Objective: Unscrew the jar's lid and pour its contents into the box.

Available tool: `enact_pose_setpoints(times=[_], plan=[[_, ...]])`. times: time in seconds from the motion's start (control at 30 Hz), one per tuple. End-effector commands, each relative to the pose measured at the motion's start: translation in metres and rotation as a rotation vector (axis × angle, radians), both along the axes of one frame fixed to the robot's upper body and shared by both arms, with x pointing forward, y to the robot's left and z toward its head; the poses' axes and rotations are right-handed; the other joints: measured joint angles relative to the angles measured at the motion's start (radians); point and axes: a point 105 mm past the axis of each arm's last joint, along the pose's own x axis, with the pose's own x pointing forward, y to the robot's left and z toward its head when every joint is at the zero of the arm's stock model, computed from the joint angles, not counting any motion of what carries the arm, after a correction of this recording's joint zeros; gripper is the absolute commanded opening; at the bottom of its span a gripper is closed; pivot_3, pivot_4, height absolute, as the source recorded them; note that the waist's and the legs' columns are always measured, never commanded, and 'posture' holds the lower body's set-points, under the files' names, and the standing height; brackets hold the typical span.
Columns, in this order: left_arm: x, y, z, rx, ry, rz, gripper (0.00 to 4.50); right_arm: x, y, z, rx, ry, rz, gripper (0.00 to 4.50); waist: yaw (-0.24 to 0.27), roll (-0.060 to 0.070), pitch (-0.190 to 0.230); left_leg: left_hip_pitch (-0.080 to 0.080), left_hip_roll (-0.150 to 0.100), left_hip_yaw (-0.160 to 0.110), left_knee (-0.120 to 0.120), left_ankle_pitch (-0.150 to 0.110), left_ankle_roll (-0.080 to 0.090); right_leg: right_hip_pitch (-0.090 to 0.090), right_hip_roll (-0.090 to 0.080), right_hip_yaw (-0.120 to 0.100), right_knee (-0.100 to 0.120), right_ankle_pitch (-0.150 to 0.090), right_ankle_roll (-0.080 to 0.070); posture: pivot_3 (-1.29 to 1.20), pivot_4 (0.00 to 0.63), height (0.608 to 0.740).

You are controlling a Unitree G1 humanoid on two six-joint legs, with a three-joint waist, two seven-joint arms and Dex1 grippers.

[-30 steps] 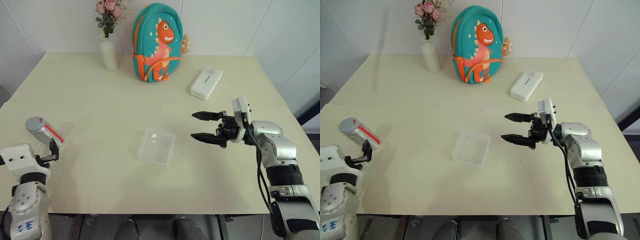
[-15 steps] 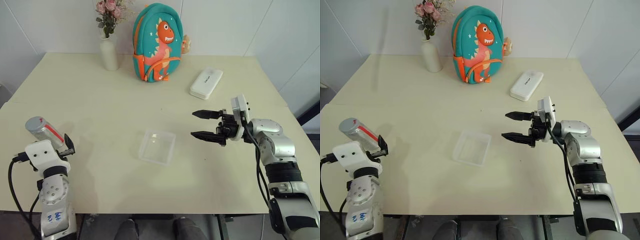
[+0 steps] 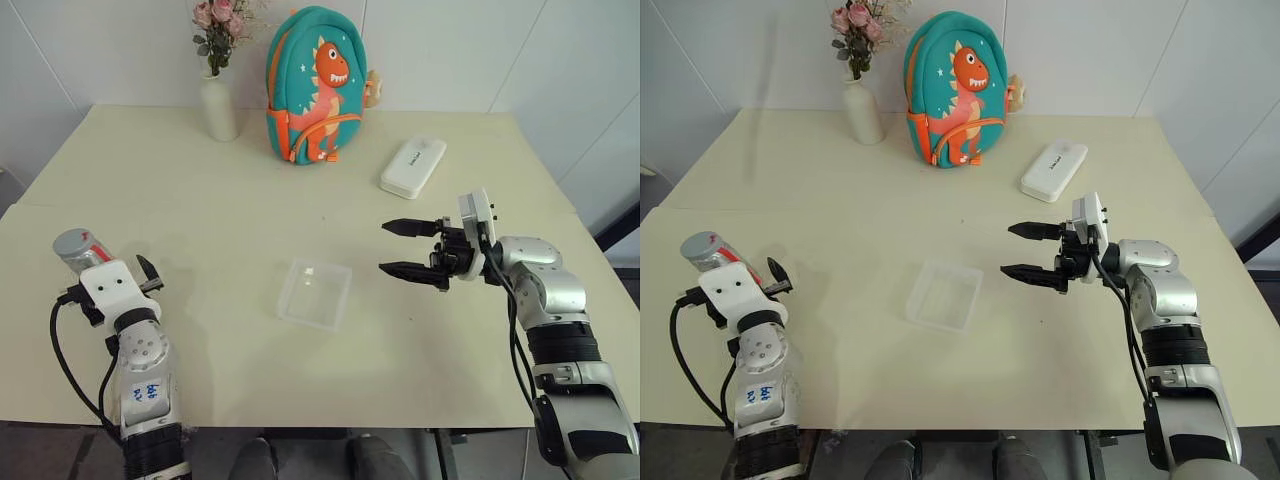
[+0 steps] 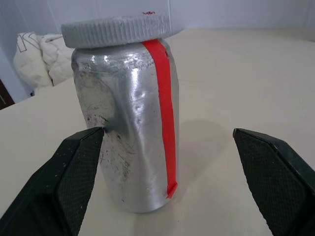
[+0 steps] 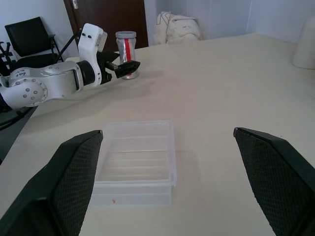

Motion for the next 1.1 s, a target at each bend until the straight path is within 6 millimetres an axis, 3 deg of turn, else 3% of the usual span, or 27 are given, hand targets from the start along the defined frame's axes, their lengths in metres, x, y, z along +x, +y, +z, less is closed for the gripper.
enact_pose_setpoints(times=[0.03,0.33,1.1], plan=[[0.000,0.001,0.011,0.021,-0.050,0.028,4.48,0.000,0.001,0.012,0.011,-0.051,0.003,4.50,0.000,0.000,0.000,0.000,0.000,0.000,0.000,0.000,0.000,0.000,0.000,0.000,0.000,0.000,0.000,0.00,0.150,0.740],[-0.007,0.002,0.020,0.031,-0.089,0.115,4.48,0.001,0.001,0.011,0.008,-0.050,0.000,4.50,0.005,0.000,0.000,0.000,0.000,0.000,0.001,0.000,0.000,0.000,0.000,0.000,0.000,0.000,0.000,0.00,0.150,0.740],[0.005,0.015,0.031,-0.027,-0.100,0.316,4.48,0.008,0.010,0.011,0.003,-0.058,0.023,4.50,0.024,0.000,0.000,-0.001,0.000,0.000,0.004,0.000,0.000,0.000,0.000,0.000,0.001,0.001,0.001,0.00,0.150,0.740]])
